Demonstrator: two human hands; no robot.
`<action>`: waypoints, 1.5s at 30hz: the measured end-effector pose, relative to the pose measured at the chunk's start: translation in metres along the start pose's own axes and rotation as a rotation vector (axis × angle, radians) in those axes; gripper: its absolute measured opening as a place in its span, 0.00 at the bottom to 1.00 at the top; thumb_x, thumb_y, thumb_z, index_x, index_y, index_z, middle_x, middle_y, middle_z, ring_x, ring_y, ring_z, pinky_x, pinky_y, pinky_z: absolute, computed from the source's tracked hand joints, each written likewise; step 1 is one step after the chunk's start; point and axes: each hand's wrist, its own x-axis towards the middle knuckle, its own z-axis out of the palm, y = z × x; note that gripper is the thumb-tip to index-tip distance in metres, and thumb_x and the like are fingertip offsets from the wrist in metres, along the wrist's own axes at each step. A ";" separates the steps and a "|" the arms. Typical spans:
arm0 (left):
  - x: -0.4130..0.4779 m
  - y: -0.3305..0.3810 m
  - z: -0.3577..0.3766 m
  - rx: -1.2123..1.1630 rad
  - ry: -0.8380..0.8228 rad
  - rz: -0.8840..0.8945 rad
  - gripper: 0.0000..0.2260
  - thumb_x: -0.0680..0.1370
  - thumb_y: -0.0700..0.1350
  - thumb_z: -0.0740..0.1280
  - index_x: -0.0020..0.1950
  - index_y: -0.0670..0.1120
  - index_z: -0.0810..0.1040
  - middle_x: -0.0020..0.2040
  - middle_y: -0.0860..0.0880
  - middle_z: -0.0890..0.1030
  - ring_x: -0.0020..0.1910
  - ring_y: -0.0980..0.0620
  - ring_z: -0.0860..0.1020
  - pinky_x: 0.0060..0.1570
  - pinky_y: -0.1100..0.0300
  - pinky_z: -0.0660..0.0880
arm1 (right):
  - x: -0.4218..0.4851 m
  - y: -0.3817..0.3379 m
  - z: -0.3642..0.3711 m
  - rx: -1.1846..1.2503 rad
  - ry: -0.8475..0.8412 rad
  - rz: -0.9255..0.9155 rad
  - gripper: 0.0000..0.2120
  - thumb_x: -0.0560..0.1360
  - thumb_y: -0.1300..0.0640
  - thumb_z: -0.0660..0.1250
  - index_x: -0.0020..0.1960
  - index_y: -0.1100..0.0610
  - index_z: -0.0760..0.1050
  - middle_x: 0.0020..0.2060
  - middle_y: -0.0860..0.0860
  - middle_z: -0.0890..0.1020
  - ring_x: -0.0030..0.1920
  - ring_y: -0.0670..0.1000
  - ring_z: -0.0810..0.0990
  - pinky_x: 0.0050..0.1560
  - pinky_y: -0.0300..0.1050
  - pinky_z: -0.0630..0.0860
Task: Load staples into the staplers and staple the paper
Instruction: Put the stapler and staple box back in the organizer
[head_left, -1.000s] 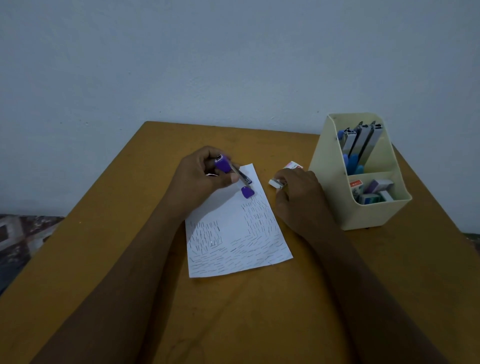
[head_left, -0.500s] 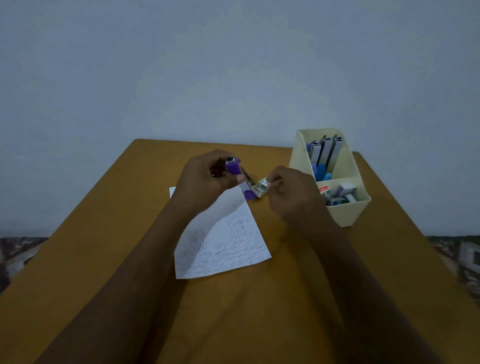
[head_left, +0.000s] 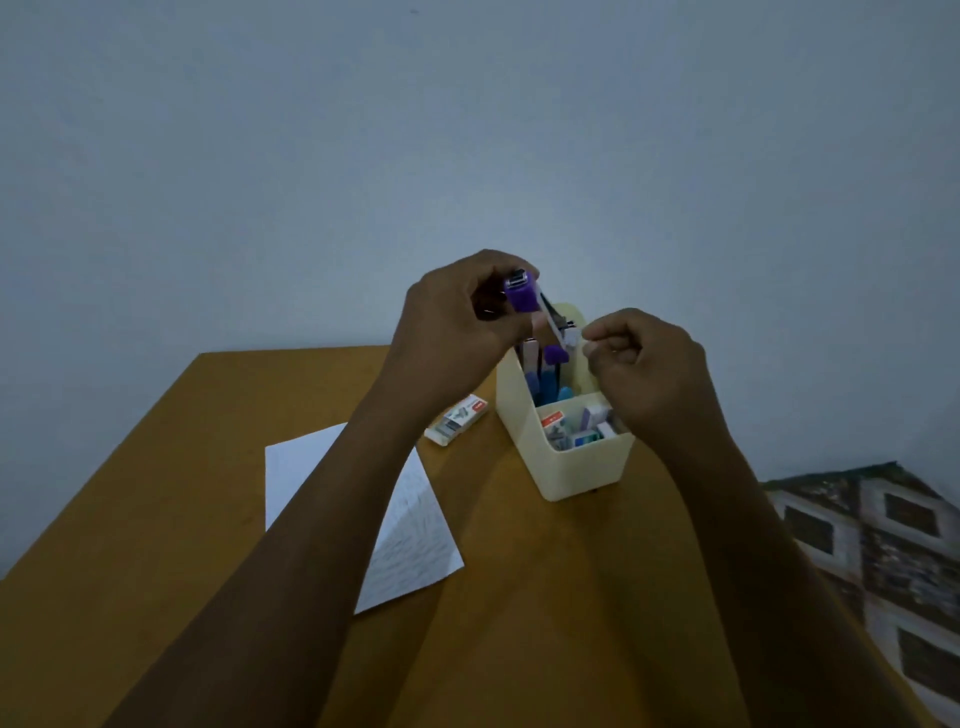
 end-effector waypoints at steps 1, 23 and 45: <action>0.005 0.004 0.007 0.013 -0.005 0.009 0.16 0.71 0.41 0.75 0.57 0.48 0.79 0.48 0.56 0.80 0.48 0.60 0.80 0.48 0.72 0.76 | 0.002 0.004 -0.003 0.006 0.003 0.025 0.07 0.76 0.61 0.64 0.53 0.57 0.78 0.43 0.46 0.78 0.39 0.38 0.75 0.36 0.20 0.69; 0.044 -0.017 0.091 0.479 -0.136 -0.032 0.16 0.71 0.46 0.73 0.57 0.49 0.76 0.52 0.48 0.82 0.51 0.48 0.78 0.54 0.47 0.74 | 0.016 0.041 0.009 0.044 -0.123 0.246 0.16 0.77 0.62 0.63 0.64 0.56 0.73 0.59 0.53 0.79 0.55 0.50 0.79 0.49 0.33 0.69; 0.024 -0.023 0.027 0.420 -0.033 0.076 0.13 0.78 0.41 0.65 0.62 0.47 0.78 0.61 0.47 0.78 0.61 0.51 0.73 0.56 0.66 0.64 | 0.005 -0.011 0.014 -0.072 0.007 0.055 0.07 0.78 0.61 0.62 0.54 0.57 0.76 0.44 0.48 0.77 0.39 0.44 0.73 0.37 0.25 0.67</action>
